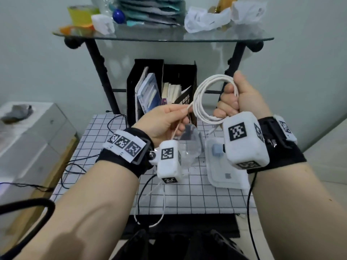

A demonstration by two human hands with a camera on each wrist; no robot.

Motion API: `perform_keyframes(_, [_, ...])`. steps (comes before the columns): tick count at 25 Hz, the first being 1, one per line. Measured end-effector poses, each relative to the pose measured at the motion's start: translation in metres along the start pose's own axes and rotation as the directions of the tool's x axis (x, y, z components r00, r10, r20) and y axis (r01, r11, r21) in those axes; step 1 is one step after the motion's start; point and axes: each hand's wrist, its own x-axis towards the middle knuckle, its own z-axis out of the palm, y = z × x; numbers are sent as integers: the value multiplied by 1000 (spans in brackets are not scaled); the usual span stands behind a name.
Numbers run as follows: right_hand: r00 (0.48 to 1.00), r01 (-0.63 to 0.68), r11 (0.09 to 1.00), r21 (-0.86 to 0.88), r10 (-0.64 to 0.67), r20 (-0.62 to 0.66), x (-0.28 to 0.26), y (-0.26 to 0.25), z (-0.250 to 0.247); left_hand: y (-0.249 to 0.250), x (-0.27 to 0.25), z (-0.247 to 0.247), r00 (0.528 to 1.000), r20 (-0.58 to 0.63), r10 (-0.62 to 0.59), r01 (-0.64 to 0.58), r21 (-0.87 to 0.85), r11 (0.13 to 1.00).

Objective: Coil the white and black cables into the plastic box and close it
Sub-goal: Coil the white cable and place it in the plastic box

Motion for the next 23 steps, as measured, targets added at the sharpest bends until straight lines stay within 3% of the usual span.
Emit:
perform_keyframes(4, [993,56,990,132,-42,-107,19,6,12,-5,-11,-28,998,-55,-26,32,105,994])
perform_keyframes(7, [991,95,970,224,-71,-113,27,7,13,-10,-13,-38,996,-79,-39,54,210,976])
perform_keyframes(9, [994,97,940,327,-73,-84,32,11,14,-12,-13,-39,996,-70,-50,68,283,957])
perform_keyframes(12, [981,156,905,396,-94,-171,48,23,13,-9,-11,-36,996,-34,-87,93,343,935])
perform_keyframes(14, [947,270,917,295,-197,-255,56,30,9,-7,-11,-35,993,-18,-119,117,348,930])
perform_keyframes(17, [890,385,922,-48,-385,-243,61,40,1,-3,-10,-33,989,-19,-146,144,357,923])
perform_keyframes(20, [879,405,818,-408,-472,-74,62,53,-9,1,-8,-29,990,-13,-139,134,371,919])
perform_keyframes(23, [924,344,690,-637,-368,100,60,60,-14,6,-7,-24,997,-12,-81,79,393,916])
